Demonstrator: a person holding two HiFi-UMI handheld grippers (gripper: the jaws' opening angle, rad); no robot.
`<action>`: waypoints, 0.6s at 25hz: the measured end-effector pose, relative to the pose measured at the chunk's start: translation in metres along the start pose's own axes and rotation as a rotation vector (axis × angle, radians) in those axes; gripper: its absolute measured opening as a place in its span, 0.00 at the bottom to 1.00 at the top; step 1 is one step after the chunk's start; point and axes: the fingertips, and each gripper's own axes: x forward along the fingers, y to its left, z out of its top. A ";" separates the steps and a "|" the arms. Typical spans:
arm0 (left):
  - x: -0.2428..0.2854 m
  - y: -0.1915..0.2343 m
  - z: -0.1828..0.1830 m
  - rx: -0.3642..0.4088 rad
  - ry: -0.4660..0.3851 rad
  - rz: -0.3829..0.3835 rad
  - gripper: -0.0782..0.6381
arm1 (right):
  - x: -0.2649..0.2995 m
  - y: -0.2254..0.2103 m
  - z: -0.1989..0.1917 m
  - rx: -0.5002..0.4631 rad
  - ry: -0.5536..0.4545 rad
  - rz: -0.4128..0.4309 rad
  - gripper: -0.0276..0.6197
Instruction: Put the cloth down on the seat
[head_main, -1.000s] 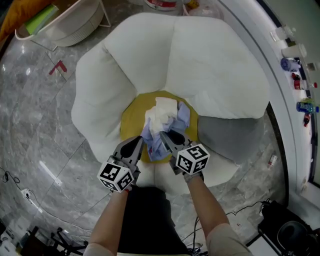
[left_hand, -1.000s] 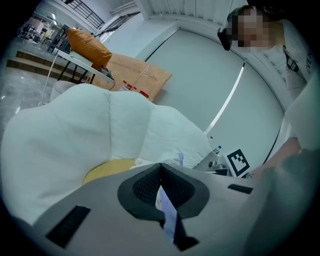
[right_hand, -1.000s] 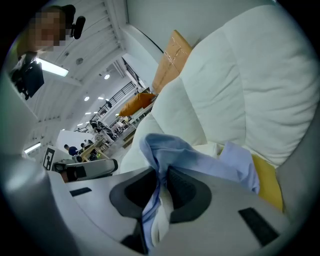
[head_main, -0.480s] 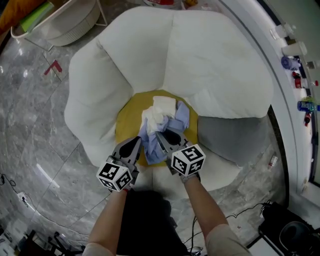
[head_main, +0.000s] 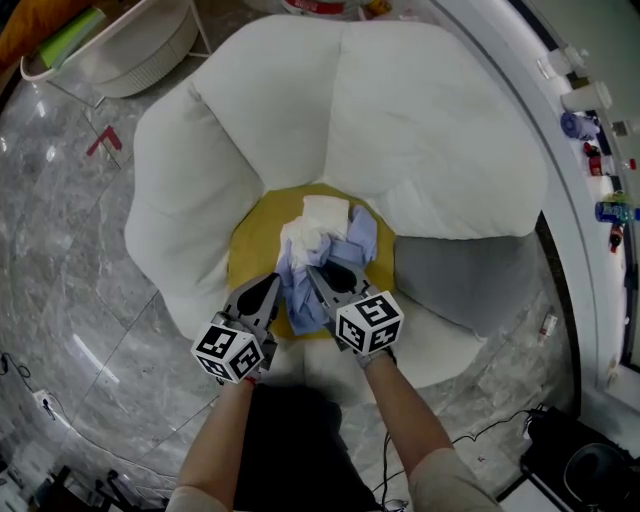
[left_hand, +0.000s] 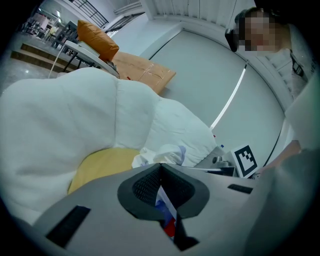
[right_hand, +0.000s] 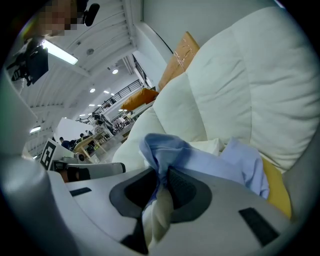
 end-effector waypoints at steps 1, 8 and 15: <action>0.000 0.000 -0.001 -0.002 -0.002 0.000 0.13 | 0.000 0.000 0.000 -0.004 -0.001 0.000 0.17; 0.002 -0.005 -0.002 -0.007 -0.001 -0.006 0.13 | -0.003 0.004 0.001 -0.006 -0.012 0.017 0.19; -0.002 -0.011 0.003 -0.002 -0.001 -0.015 0.13 | -0.007 0.016 0.005 -0.014 -0.038 0.018 0.30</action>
